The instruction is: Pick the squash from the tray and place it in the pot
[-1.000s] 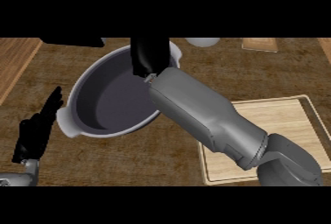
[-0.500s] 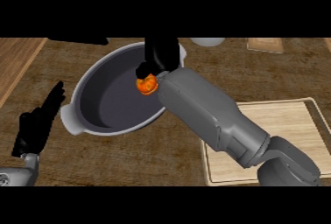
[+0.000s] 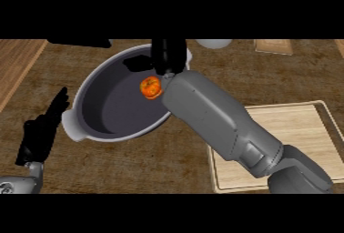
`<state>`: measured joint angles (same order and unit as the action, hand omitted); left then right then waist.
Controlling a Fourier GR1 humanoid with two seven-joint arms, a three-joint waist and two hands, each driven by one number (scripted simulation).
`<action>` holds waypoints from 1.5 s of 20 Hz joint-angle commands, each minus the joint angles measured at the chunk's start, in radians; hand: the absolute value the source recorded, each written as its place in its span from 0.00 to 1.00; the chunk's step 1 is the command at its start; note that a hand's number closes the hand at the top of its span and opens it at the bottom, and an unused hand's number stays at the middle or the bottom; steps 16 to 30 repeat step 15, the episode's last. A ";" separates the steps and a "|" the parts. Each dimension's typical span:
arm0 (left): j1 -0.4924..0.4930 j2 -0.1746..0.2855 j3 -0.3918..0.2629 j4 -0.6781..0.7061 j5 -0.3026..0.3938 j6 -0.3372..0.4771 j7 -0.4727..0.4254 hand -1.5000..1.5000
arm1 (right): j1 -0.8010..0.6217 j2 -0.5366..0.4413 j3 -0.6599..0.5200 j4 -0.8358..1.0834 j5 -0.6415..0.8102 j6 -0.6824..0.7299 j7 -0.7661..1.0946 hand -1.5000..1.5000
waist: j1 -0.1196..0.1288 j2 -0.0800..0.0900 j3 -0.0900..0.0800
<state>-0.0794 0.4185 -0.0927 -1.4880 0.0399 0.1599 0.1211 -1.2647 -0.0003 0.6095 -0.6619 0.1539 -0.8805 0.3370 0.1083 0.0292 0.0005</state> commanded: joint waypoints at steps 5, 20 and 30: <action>0.031 0.012 0.040 0.007 0.004 -0.009 0.006 0.50 | 0.061 0.000 -0.039 -0.121 -0.240 -0.001 -0.149 0.00 | -0.047 -0.016 -0.001; 0.104 0.000 0.105 0.011 0.000 -0.018 -0.043 0.50 | 0.367 -0.037 -0.072 -0.377 -0.263 0.075 -0.307 0.00 | -0.114 -0.033 0.000; 0.104 0.000 0.105 0.011 0.000 -0.018 -0.043 0.50 | 0.367 -0.037 -0.072 -0.377 -0.263 0.075 -0.307 0.00 | -0.114 -0.033 0.000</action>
